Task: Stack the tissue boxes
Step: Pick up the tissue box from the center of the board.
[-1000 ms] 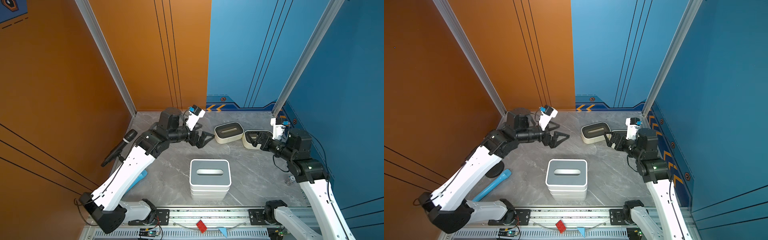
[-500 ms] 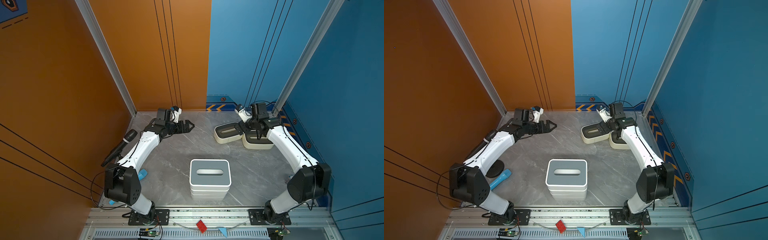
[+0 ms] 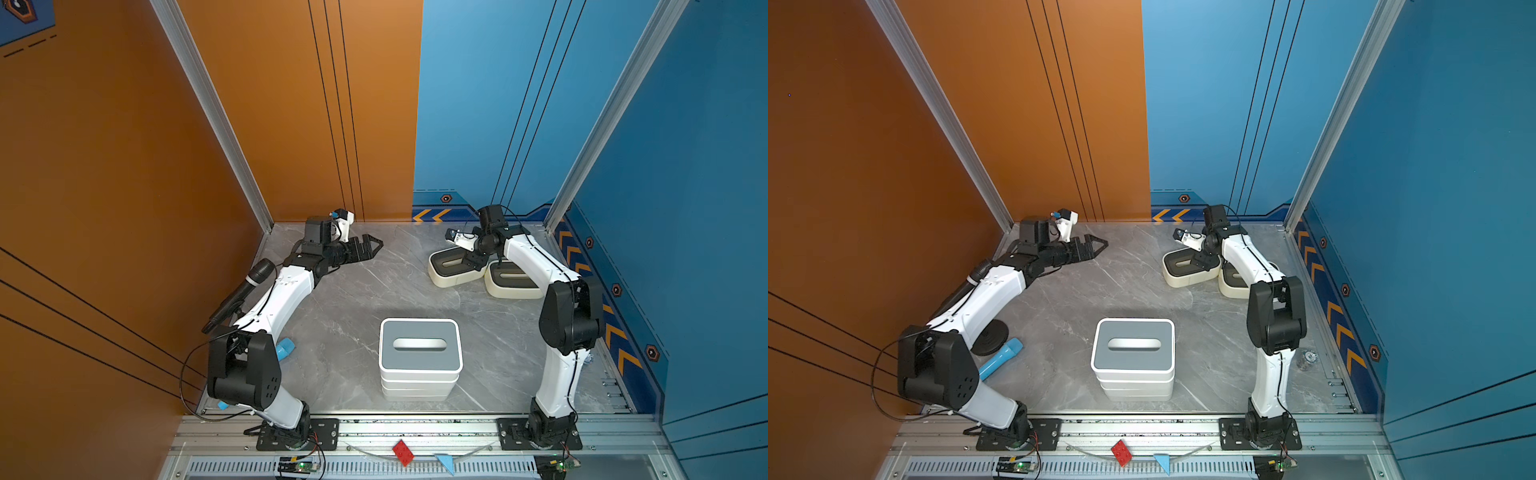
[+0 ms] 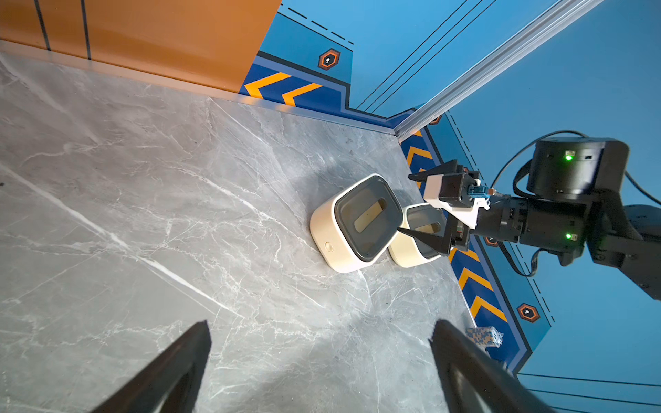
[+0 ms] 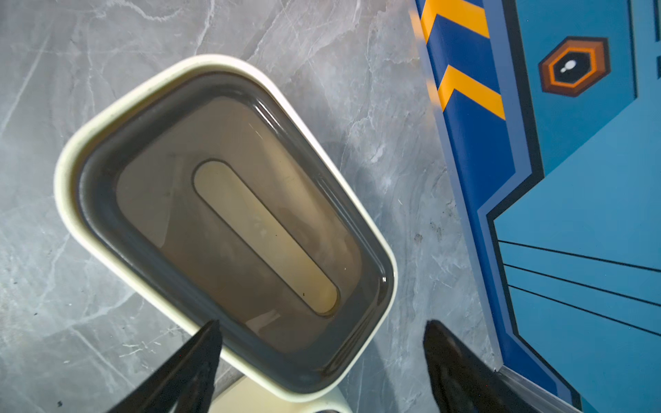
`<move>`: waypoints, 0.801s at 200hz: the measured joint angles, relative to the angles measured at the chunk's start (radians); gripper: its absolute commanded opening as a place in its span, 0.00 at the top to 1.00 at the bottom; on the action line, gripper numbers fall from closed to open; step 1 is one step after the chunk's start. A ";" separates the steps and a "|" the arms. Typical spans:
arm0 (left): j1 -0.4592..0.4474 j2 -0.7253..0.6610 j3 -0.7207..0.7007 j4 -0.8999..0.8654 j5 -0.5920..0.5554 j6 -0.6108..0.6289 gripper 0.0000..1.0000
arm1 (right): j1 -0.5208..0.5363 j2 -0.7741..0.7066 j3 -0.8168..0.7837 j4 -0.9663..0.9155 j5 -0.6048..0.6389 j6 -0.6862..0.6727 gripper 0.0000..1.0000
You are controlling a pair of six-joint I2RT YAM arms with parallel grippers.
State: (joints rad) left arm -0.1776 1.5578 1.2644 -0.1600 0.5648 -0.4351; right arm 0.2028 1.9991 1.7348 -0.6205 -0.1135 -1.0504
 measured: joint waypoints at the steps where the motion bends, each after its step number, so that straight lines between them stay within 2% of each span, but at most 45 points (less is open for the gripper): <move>1: 0.000 0.000 0.000 0.000 0.001 0.000 0.02 | 0.000 0.001 0.002 -0.001 0.000 -0.002 0.18; 69: 0.000 -0.006 0.000 0.014 0.024 0.020 0.02 | -0.006 0.043 0.106 -0.170 -0.098 -0.106 0.25; 160: -0.014 -0.005 0.000 0.014 0.043 0.027 0.02 | -0.007 0.164 0.150 -0.311 -0.096 -0.173 0.27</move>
State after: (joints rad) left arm -0.1913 1.5524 1.2644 -0.1455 0.6079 -0.4076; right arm 0.1959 2.1632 1.8843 -0.9310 -0.2092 -1.2232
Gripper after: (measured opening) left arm 0.979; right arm 0.735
